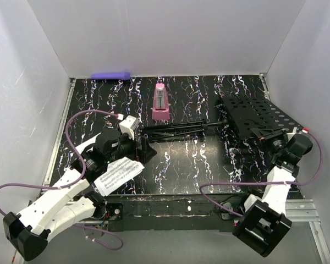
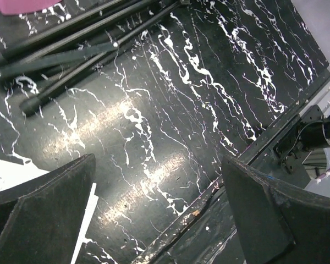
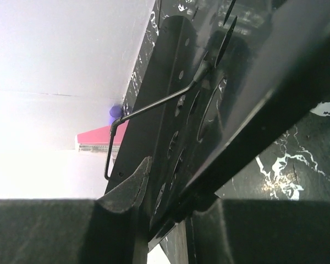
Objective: Set up the instrument practice props
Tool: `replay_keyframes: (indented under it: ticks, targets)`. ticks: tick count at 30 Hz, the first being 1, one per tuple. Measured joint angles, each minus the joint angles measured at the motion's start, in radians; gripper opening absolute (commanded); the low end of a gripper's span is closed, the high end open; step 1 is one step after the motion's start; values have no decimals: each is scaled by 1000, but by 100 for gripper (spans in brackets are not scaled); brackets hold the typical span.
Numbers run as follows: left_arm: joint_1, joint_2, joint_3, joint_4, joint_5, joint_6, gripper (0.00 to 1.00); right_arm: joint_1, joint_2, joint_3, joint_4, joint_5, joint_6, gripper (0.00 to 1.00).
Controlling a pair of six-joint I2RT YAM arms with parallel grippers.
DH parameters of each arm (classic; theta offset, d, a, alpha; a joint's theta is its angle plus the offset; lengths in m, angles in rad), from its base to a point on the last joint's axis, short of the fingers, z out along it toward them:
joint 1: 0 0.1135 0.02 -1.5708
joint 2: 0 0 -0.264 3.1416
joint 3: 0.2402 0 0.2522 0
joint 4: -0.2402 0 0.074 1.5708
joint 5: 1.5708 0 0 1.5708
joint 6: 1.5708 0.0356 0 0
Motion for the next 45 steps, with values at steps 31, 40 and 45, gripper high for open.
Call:
replay_keyframes:
  ticks: [31, 40, 45]
  targets:
    - [48, 1014, 686, -23, 521, 459, 77, 163, -21, 599, -737, 2, -451, 1]
    - [87, 1047, 692, -44, 621, 486, 61, 169, -21, 600, -753, 11, -472, 1]
    - [84, 1101, 692, -73, 644, 509, 55, 169, -20, 600, -753, 11, -472, 1]
